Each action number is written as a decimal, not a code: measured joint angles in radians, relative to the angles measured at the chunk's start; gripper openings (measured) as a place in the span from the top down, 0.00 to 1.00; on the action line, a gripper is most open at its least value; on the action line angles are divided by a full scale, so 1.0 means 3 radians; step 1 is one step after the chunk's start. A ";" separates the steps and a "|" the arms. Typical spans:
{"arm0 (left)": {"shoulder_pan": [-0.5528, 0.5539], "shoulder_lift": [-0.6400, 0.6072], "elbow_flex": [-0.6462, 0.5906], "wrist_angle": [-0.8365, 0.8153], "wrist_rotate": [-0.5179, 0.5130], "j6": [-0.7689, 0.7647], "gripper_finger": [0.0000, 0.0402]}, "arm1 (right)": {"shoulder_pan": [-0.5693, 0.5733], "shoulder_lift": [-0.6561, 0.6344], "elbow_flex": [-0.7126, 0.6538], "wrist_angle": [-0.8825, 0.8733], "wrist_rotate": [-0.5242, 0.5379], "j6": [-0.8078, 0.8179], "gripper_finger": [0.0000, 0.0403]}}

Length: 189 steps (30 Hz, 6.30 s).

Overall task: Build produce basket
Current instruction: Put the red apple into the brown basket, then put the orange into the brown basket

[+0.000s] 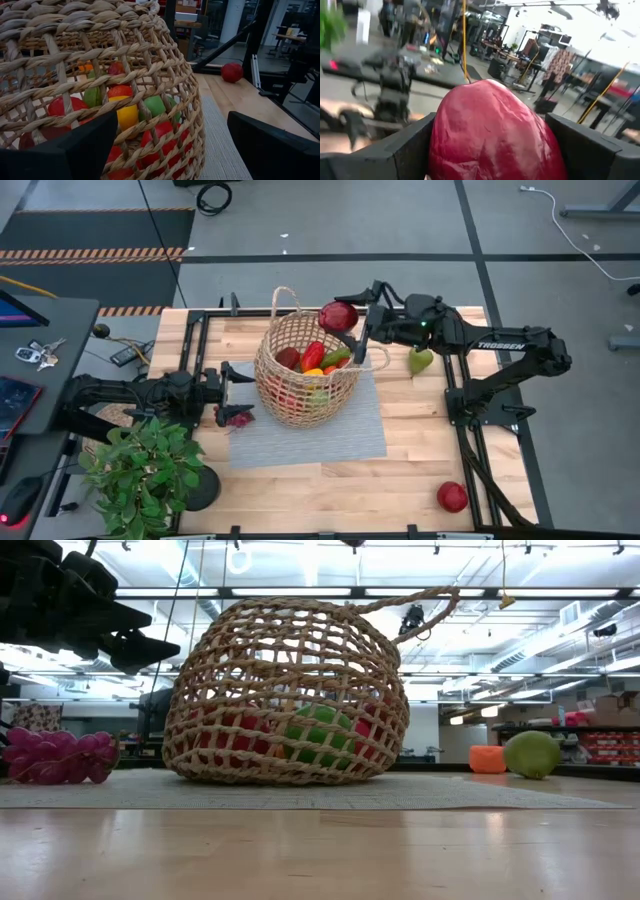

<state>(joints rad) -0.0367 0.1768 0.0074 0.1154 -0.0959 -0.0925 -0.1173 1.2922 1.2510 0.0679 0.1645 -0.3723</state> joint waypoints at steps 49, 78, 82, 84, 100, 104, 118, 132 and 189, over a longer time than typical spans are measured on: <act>0.0001 -0.0001 0.0000 0.0000 -0.0001 0.0001 0.04 | 0.0225 0.0979 -0.0003 0.0349 0.0558 -0.3028 0.10; 0.0000 -0.0001 0.0000 0.0000 -0.0001 0.0001 0.04 | -0.1022 0.0979 -0.0003 0.1214 -0.2892 0.3044 0.10; 0.0000 -0.0001 0.0000 0.0001 -0.0001 0.0000 0.04 | -0.1013 0.0979 -0.0003 0.1217 -0.2977 0.3055 0.10; 0.0000 -0.0001 0.0000 0.0000 -0.0001 0.0000 0.04 | -0.1001 0.0979 -0.0003 0.1208 -0.2931 0.2977 0.10; 0.0000 -0.0001 0.0000 0.0000 -0.0001 0.0000 0.04 | -0.0744 0.0998 0.0498 -0.0731 -0.1176 0.1819 0.10; 0.0000 -0.0001 0.0000 0.0000 0.0000 0.0000 0.04 | -0.0692 0.1219 0.0776 -0.1226 -0.1036 0.1751 0.10; 0.0001 -0.0001 0.0000 0.0000 -0.0001 0.0000 0.04 | -0.0666 0.2300 0.1924 -0.2319 -0.1035 0.1472 0.10; 0.0001 -0.0001 0.0000 0.0000 0.0000 0.0001 0.04 | -0.0523 0.2803 0.2258 -0.2743 -0.0957 0.0591 0.10; 0.0000 0.0000 0.0000 -0.0001 -0.0001 0.0000 0.04 | -0.1220 0.1184 0.1245 -0.2464 -0.0146 0.1137 0.06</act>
<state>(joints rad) -0.0368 0.1767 0.0074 0.1150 -0.0963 -0.0925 -0.4833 1.6476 1.6245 -0.6712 0.1208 -0.0313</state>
